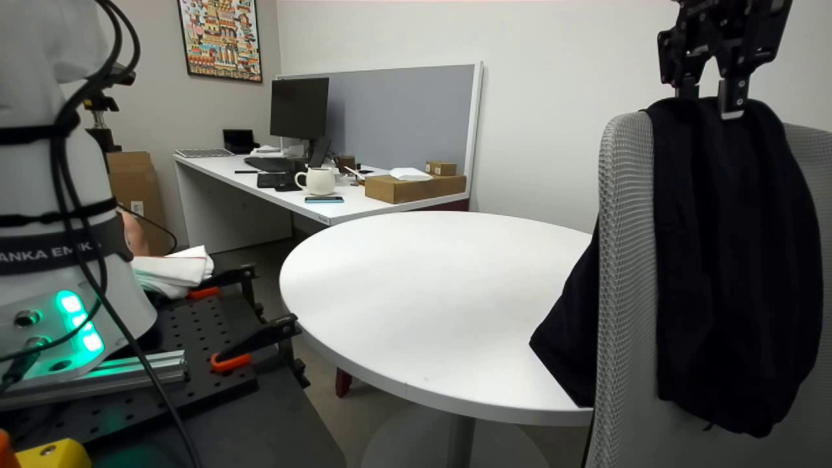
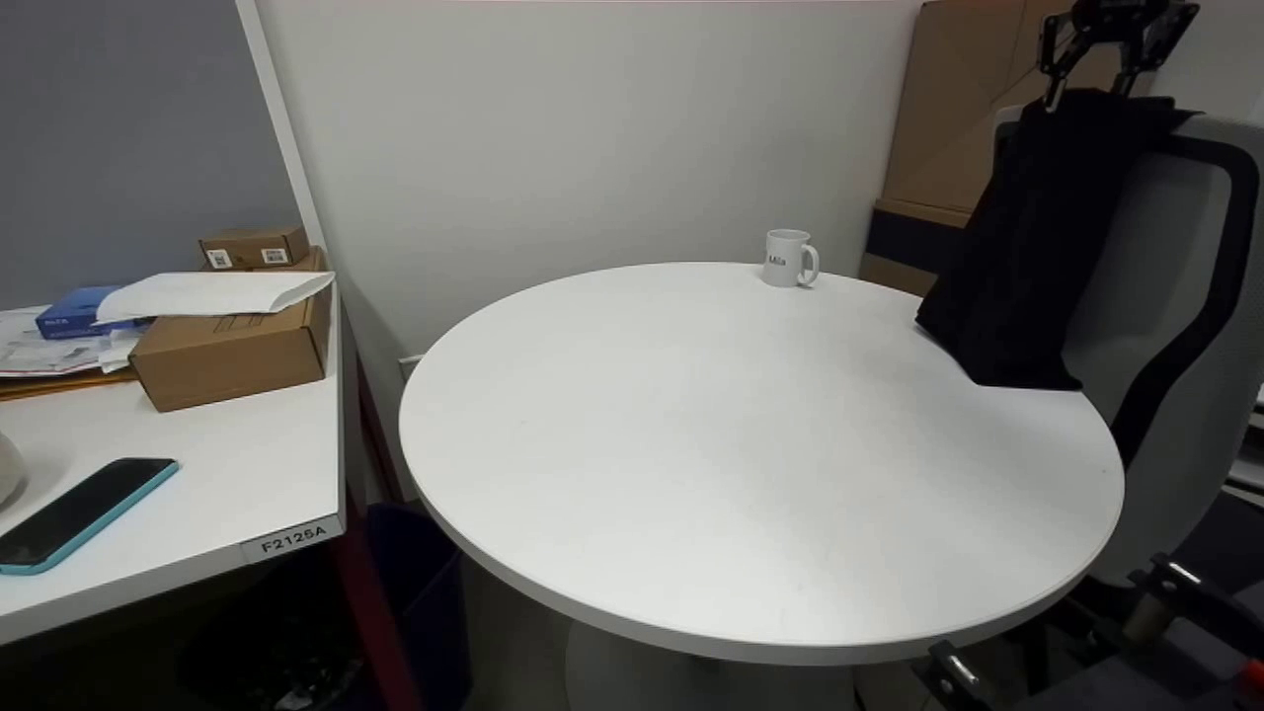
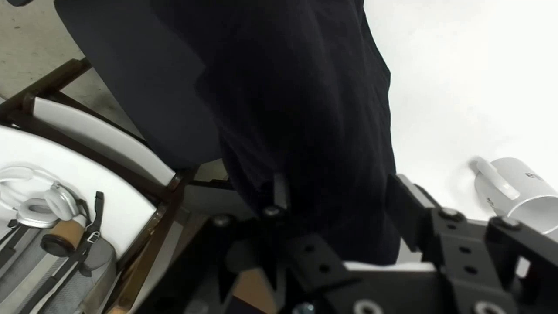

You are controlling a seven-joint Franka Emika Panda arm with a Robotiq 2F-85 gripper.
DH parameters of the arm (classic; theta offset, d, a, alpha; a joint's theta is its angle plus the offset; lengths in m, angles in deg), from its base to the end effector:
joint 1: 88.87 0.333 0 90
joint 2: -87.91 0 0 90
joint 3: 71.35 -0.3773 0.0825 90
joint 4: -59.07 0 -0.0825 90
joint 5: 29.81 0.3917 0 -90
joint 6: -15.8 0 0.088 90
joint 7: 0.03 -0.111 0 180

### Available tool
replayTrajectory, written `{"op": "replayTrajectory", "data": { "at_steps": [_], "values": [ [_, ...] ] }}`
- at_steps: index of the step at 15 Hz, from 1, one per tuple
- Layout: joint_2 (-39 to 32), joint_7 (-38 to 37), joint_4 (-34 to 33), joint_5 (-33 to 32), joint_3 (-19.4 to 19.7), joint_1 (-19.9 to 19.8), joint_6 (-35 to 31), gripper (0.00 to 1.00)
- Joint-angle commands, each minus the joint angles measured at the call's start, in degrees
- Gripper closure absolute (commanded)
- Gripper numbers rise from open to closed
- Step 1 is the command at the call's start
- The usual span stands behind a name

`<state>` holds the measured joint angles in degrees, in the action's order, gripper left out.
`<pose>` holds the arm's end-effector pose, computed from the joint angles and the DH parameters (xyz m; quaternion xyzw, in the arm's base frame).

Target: Put the black t-shirt on the table

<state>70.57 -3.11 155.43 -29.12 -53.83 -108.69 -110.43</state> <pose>0.5642 -0.3989 0.5058 0.9344 -0.3347 0.0995 0.0711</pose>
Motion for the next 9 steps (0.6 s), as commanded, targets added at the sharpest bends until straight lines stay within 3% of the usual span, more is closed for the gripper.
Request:
{"op": "replayTrajectory", "data": {
  "at_steps": [1, 4, 6, 8, 9],
  "values": [
    [-1.7, 1.3, -3.2, 1.4, -0.7, -0.8, -0.5, 0.71],
    [-1.2, 1.4, -3.5, 1.2, -0.7, -0.9, -0.9, 0.92],
    [-0.8, 1.4, -3.7, 1.2, -0.8, -0.9, -0.7, 0.91],
    [-0.2, 2.3, -4.1, 1.8, -1.1, -1.1, 0.2, 0.97],
    [0.0, 2.7, -4.2, 2.0, -1.2, -1.2, 0.7, 0.93]
  ]
}}
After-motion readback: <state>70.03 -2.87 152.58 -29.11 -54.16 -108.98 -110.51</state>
